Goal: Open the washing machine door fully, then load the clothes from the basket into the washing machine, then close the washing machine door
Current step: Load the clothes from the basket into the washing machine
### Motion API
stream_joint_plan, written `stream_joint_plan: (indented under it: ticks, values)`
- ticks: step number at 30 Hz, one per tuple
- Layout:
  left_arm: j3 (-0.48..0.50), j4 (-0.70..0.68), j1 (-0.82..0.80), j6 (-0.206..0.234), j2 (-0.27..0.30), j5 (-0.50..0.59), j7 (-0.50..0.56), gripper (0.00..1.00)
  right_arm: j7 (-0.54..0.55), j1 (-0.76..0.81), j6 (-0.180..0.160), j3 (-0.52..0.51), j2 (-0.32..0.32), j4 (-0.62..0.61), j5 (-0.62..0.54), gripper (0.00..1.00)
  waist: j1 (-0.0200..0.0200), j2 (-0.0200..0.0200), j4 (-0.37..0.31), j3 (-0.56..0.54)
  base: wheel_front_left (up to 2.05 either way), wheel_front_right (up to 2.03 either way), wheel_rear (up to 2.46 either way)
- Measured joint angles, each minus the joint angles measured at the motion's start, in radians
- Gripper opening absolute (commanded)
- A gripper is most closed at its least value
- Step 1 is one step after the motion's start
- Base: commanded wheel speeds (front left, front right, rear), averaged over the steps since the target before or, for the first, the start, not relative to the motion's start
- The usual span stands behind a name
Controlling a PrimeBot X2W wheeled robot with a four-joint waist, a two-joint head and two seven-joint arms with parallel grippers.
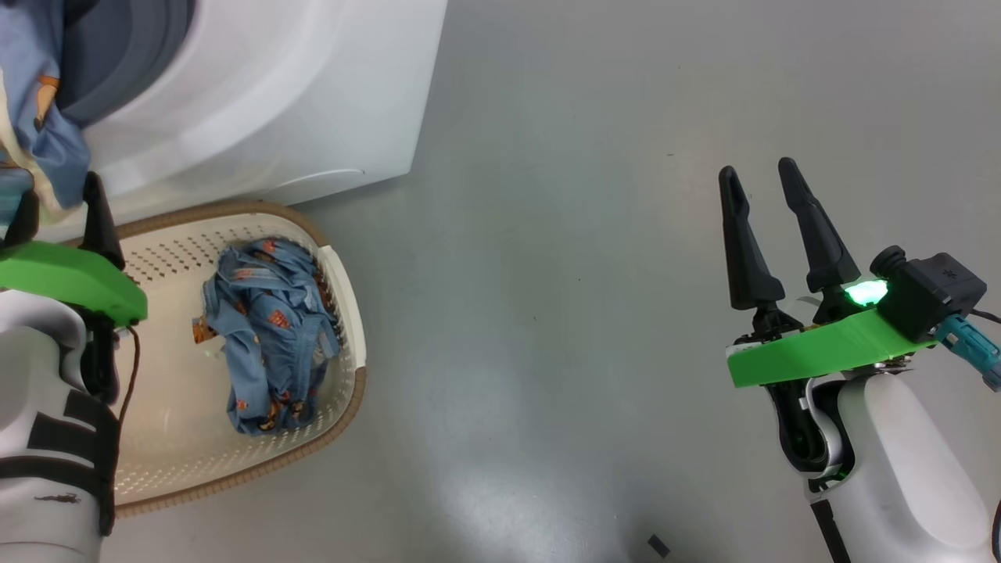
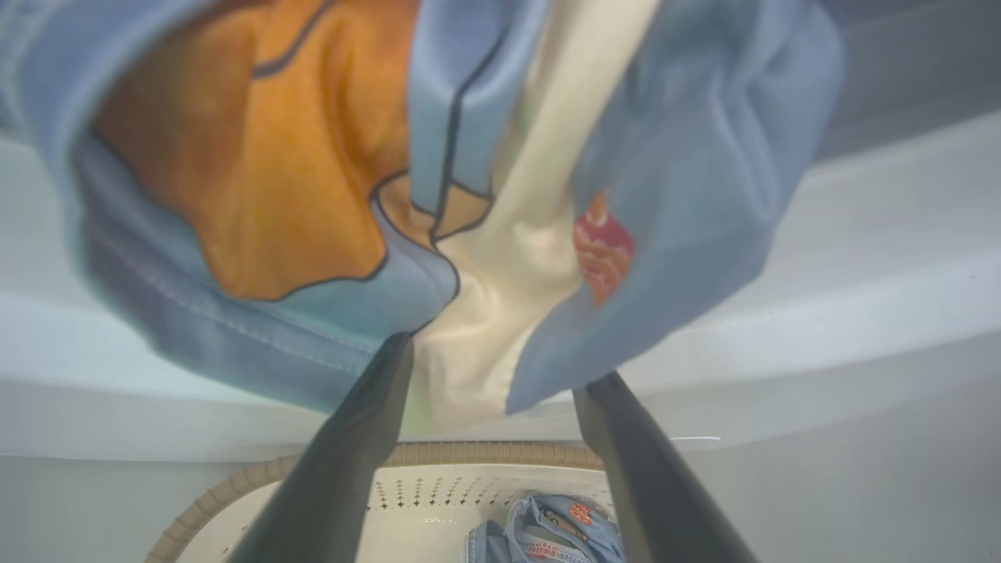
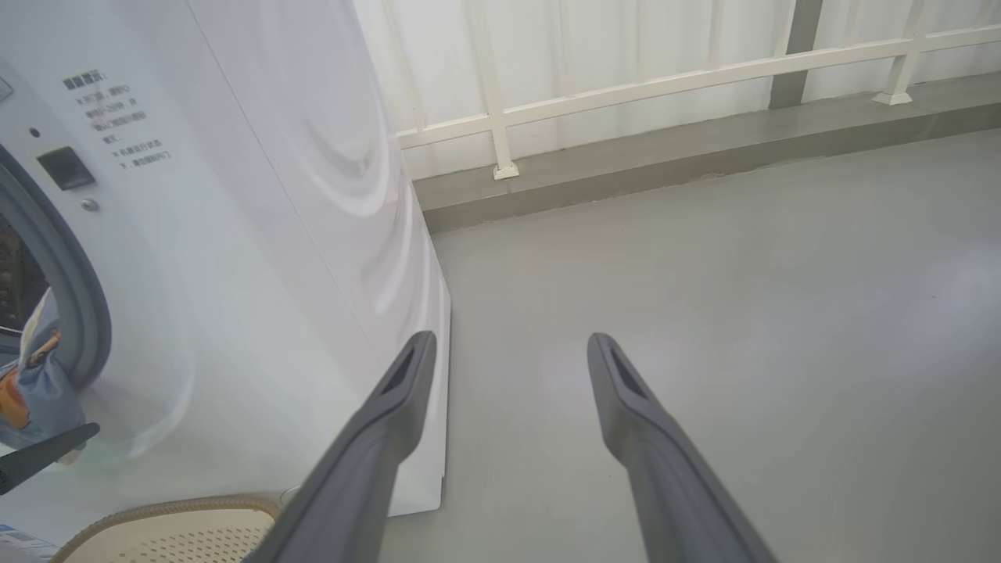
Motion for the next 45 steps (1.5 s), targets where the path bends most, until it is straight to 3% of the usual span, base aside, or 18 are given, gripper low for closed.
stream_joint_plan:
  ticks: [4, 5, 6, 16, 23, 29, 45]
  values:
    - [0.021, -0.008, -0.004, 0.013, -0.001, -0.012, -0.003, 1.00, 0.000, 0.000, 0.000, -0.009, 0.002, 0.000, -0.007, 1.00, 0.0000, 0.0000, 0.003, 0.004, 0.00, 0.00, 0.00]
    - [0.025, -0.017, -0.004, 0.013, -0.001, -0.012, -0.003, 0.44, 0.000, 0.000, 0.000, -0.009, 0.002, 0.000, -0.007, 1.00, 0.0000, 0.0000, 0.006, 0.003, 0.00, 0.00, 0.00]
    - [0.028, -0.029, -0.003, 0.013, -0.001, -0.012, -0.003, 0.00, 0.000, 0.000, 0.000, -0.010, 0.003, 0.001, -0.007, 1.00, 0.0000, 0.0000, 0.008, 0.003, 0.00, 0.00, 0.00]
    - [0.038, -0.139, 0.046, 0.001, -0.016, 0.000, -0.007, 0.00, 0.000, 0.000, 0.000, -0.009, 0.004, 0.008, -0.015, 1.00, 0.0000, 0.0000, 0.033, -0.020, 0.00, 0.00, 0.00]
    - [0.078, -0.321, 0.087, -0.025, -0.040, 0.005, -0.007, 0.00, 0.000, 0.000, 0.000, -0.013, 0.003, 0.011, -0.015, 1.00, 0.0000, 0.0000, 0.054, -0.033, 0.00, 0.00, 0.00]
    - [0.059, -0.297, 0.023, -0.038, -0.030, 0.018, 0.000, 0.00, 0.000, -0.001, 0.000, 0.003, 0.003, 0.011, -0.015, 1.00, 0.0000, 0.0000, 0.066, -0.022, 0.00, 0.00, 0.00]
    - [0.011, -0.126, -0.453, -0.050, 0.195, 0.077, 0.226, 0.00, 0.000, -0.004, 0.000, 0.013, 0.018, -0.027, 0.014, 1.00, 0.0000, 0.0000, -0.046, 0.119, 0.00, 0.00, 0.00]
